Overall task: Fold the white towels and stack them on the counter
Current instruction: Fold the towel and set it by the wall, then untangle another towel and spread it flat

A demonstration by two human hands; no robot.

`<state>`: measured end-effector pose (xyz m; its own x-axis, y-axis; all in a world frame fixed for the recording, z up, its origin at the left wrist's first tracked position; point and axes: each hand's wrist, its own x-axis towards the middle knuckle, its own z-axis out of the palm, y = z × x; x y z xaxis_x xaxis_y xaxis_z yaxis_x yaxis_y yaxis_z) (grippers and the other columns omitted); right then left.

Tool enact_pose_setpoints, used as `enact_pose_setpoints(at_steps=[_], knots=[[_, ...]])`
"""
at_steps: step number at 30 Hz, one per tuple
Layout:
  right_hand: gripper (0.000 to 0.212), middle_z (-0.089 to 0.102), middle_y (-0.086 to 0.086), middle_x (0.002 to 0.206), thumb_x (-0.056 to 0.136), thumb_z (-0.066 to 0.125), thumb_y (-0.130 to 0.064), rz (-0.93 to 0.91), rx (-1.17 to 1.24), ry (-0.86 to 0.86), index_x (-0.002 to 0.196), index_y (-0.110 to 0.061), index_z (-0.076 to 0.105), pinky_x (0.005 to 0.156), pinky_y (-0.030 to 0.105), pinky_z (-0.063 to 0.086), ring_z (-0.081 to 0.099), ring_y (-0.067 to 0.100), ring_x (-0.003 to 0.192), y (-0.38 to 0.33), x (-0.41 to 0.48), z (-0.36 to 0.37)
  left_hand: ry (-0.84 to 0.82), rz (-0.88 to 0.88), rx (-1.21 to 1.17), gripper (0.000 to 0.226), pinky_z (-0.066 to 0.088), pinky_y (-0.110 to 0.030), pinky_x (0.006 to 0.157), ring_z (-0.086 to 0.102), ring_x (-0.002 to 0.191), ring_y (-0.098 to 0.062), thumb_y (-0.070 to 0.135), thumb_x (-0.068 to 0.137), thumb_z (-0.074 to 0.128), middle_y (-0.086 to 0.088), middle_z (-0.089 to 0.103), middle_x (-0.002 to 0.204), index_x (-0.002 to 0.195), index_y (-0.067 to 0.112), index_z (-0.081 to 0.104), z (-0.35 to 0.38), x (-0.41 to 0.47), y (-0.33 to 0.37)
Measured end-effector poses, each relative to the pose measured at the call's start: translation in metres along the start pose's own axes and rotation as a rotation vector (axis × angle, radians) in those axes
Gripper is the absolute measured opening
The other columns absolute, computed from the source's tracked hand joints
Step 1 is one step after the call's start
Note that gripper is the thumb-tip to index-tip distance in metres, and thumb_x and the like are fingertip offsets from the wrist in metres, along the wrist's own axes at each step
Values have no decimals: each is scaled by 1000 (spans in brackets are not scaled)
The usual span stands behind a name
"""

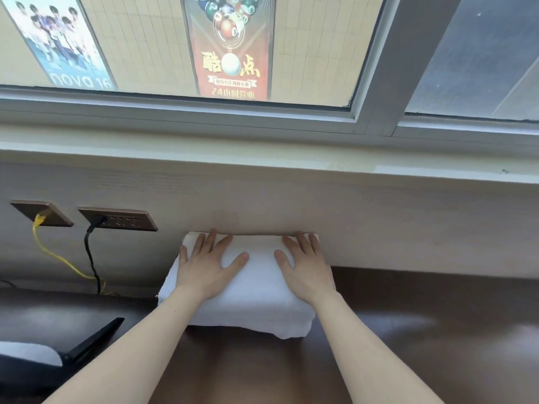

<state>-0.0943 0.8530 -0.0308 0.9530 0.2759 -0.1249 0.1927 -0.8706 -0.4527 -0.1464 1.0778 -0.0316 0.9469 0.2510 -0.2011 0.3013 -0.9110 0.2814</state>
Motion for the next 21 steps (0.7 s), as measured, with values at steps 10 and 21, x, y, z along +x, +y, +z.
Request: enact_pose_setpoints(at_steps=[10, 21], knots=[[69, 15, -6, 164, 91, 4, -67, -64, 28, 166, 151, -43, 26, 119, 51, -1, -3, 17, 150, 11, -63, -34, 158, 311, -51, 79, 6, -42, 123, 5, 153, -17, 70, 91, 11, -5, 17, 165, 151, 27, 39, -4, -41, 73], [54, 15, -5, 165, 101, 26, -58, 134, 15, 319, 152, -42, 29, 120, 50, 2, -2, 17, 152, 161, -200, -125, 24, 576, 133, 87, 2, -40, 124, -1, 154, -22, 75, 85, 2, -4, 2, 168, 157, 31, 26, 39, -132, 260]])
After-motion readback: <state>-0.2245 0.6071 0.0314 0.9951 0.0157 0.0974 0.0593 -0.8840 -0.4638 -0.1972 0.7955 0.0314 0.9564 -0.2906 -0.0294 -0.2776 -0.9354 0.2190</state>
